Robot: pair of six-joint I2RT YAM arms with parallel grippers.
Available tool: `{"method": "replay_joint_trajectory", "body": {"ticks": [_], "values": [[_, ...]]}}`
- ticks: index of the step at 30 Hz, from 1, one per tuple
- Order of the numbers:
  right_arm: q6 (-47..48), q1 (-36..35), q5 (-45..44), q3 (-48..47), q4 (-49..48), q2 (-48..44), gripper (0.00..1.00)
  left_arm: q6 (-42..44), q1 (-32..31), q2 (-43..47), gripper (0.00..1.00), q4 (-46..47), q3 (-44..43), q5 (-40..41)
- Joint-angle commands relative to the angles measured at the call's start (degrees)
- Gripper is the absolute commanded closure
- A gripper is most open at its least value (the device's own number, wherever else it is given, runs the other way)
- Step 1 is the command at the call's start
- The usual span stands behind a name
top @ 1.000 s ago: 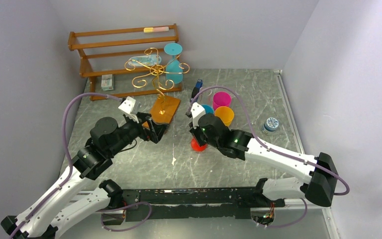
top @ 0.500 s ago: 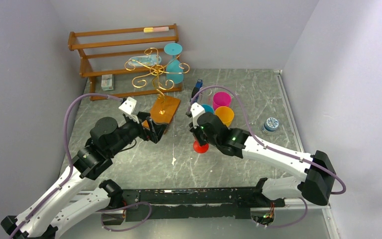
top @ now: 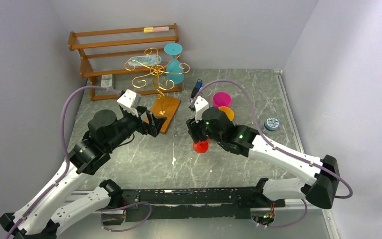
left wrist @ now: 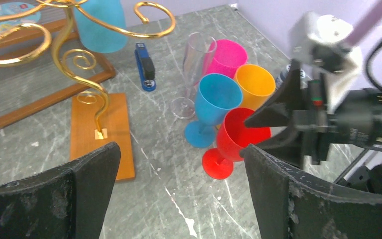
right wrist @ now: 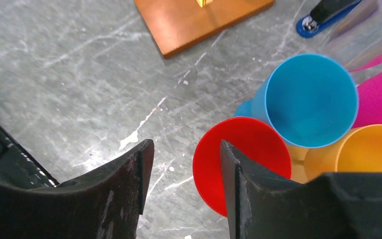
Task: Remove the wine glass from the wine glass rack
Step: Place the wine glass at the center of the board, then pick up the wine glass from the wine rack.
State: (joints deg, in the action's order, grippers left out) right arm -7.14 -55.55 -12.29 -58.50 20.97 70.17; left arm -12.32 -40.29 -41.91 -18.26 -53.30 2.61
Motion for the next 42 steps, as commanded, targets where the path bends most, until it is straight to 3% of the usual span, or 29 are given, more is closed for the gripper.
{"method": "replay_joint_trajectory", "body": {"ticks": [1,9,12,16,21,27,33,42], "values": [[-1.3,0.2,0.4,-1.6,-2.9,-4.6,0.43,0.9,0.0,-3.0,0.02,-6.5,-5.1,7.1],[-4.6,0.2,-8.0,0.0,-8.0,-10.6,0.39,2.6,1.4,-7.1,0.0,-10.9,-10.7,15.0],[-5.9,0.2,-11.0,-0.5,-7.4,-11.0,0.37,2.1,5.4,-9.4,0.0,-13.7,-14.0,12.1],[-8.0,0.3,-14.1,-1.4,-6.2,-10.3,0.36,0.9,15.3,-13.0,0.0,-15.8,-21.9,2.4],[-10.0,0.3,-13.8,-1.9,-5.2,-9.6,0.36,-0.3,22.5,-21.3,0.0,-18.9,-35.8,-4.7],[-11.7,0.4,-13.2,-2.5,-4.8,-9.3,0.36,-0.8,23.2,-35.5,0.0,-20.1,-52.4,-14.9],[-11.7,0.5,-13.8,-2.4,-4.3,-10.6,0.35,-3.4,23.2,-47.0,0.0,-16.5,-62.6,-22.2],[-11.4,0.6,-14.0,-0.9,-4.4,-12.9,0.35,-9.5,23.2,-57.7,0.0,-8.9,-65.7,-23.3]]}}
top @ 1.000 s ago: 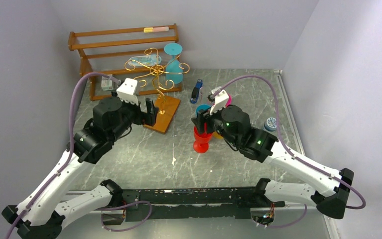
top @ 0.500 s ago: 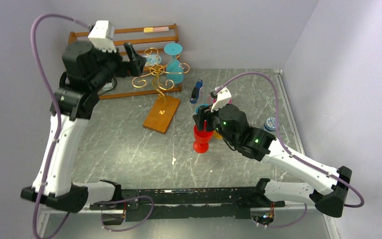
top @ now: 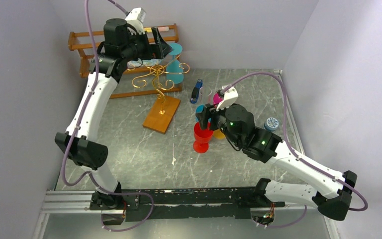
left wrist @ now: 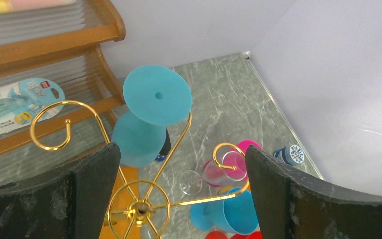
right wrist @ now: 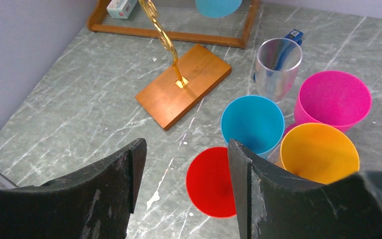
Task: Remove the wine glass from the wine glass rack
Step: Pick up the wine glass from the wine rack.
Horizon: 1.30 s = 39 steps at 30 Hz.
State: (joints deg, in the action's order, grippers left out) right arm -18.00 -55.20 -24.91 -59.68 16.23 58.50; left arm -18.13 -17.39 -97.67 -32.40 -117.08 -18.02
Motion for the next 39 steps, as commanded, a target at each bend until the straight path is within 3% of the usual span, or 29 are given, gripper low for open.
{"method": "replay_joint_trajectory", "body": {"ticks": [1,4,6,12,17,27,39], "values": [[-0.4,0.2,-1.4,0.2,0.4,-1.4,0.35,-3.9,0.2,-2.8,0.0,5.6,-2.3,-2.5],[-0.3,0.3,-1.6,0.3,0.5,-1.8,0.35,-4.8,0.2,-5.3,0.0,6.9,-2.8,-2.7],[-0.1,0.3,-1.6,0.4,0.5,-1.9,0.35,-5.1,0.1,-6.3,0.1,7.4,-2.8,-2.8],[-0.3,0.3,-1.4,0.3,0.7,-2.0,0.35,-5.8,0.0,-7.2,0.13,9.8,-1.0,-1.9],[-0.1,0.2,-1.0,0.2,0.6,-1.8,0.35,-5.7,0.0,-9.1,0.22,9.0,-2.1,-0.5],[0.4,0.3,-0.8,0.1,0.5,-1.7,0.35,-6.8,-0.1,-10.4,0.23,10.3,0.3,1.7],[0.1,0.2,-1.4,1.3,-0.4,-3.1,0.34,-9.8,-0.1,-13.5,0.38,11.0,-0.6,1.0]]}}
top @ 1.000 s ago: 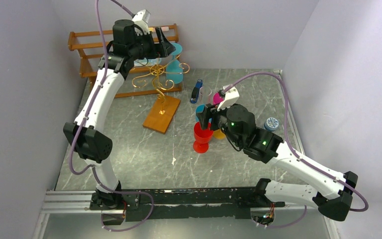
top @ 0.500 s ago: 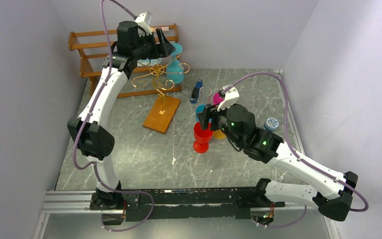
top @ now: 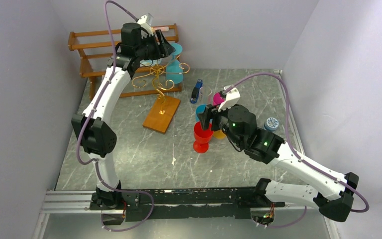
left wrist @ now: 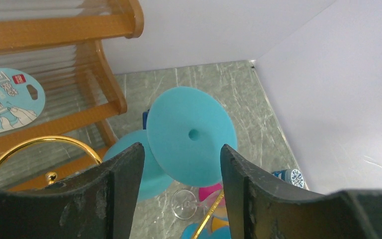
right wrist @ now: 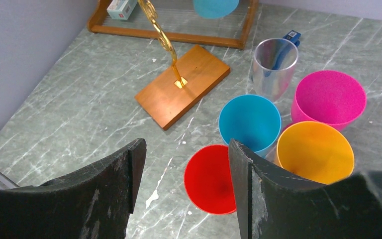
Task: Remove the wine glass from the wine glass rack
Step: Pick up the wine glass from the wine rack.
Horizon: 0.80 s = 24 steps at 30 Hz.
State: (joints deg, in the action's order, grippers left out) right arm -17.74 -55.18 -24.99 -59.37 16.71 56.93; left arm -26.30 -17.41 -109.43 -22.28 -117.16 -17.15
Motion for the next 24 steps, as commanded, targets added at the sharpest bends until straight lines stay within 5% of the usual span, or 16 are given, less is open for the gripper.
{"method": "replay_joint_trajectory", "body": {"ticks": [1,13,24], "values": [[-0.1,0.2,-1.5,1.1,-1.1,-1.8,0.34,-1.8,0.0,-1.7,0.38,1.0,-0.1,0.4],[0.5,0.2,-1.1,1.6,-1.0,-1.9,0.34,-5.5,0.0,-0.9,0.6,5.2,2.8,0.2],[1.3,0.2,1.0,2.0,-1.3,-1.7,0.34,-7.7,0.0,3.5,0.64,10.0,9.5,2.4]]}}
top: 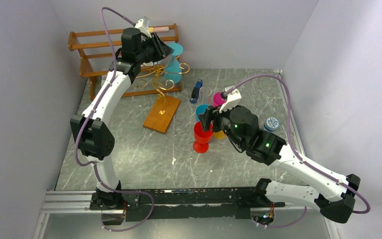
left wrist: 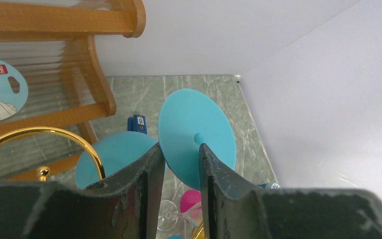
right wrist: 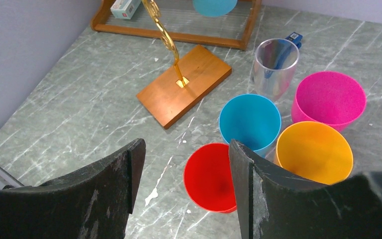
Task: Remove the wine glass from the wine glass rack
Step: Pick up the wine glass from the wine rack.
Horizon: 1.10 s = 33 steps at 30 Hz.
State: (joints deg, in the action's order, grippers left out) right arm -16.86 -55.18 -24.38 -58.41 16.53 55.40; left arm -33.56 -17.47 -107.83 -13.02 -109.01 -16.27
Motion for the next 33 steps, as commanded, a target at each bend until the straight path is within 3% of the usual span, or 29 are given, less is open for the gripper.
{"method": "replay_joint_trajectory", "body": {"ticks": [1,11,21,33], "values": [[0.5,0.2,0.4,1.0,-0.9,0.0,0.34,-0.6,0.1,1.9,0.64,0.7,1.3,1.5],[0.2,0.2,1.1,0.7,-0.6,0.4,0.34,0.0,0.1,1.6,0.57,-0.1,-0.3,2.5],[-0.1,0.2,2.5,0.0,-0.2,1.3,0.34,2.5,0.1,-0.4,0.65,-2.7,-4.5,3.2],[-0.4,0.2,2.8,-0.3,0.5,1.3,0.34,1.8,0.1,-1.9,0.66,-2.2,-4.3,1.2]]}}
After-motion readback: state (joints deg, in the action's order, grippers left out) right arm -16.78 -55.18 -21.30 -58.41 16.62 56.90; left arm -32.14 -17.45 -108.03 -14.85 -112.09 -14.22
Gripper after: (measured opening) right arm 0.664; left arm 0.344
